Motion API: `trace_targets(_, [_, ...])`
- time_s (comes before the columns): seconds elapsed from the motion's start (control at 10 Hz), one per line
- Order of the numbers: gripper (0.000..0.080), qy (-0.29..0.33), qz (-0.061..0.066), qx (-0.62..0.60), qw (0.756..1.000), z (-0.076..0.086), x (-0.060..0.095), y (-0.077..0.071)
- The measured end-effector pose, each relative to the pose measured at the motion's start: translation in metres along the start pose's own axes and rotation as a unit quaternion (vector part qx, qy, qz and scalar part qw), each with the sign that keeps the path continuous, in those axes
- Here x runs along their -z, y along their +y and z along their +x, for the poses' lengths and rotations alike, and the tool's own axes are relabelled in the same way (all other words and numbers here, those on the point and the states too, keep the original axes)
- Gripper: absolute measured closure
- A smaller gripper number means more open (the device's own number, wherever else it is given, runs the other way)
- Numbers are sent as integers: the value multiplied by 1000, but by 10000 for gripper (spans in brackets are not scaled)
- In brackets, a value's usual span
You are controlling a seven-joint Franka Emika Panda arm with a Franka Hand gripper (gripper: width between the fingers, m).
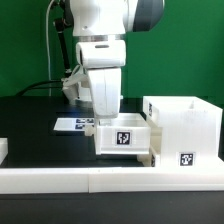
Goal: Assemble drawer
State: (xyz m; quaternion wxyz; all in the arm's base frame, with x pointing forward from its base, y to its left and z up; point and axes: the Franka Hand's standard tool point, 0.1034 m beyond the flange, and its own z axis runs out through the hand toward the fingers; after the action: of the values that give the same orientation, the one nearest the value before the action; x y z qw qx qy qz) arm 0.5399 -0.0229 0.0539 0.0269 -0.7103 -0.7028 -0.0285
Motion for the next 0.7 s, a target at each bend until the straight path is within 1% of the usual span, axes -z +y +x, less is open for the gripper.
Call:
trace_targets(0.2, [757,0,1,0,1000,0,0,0])
trace_targets(0.3, [757,0,5,-1,1000,3,1,1])
trace_targets(0.5, [757,0,4,3,1000,7,5,8])
trace_targets(0.7, [757,1,6,2,1000,9,3,7])
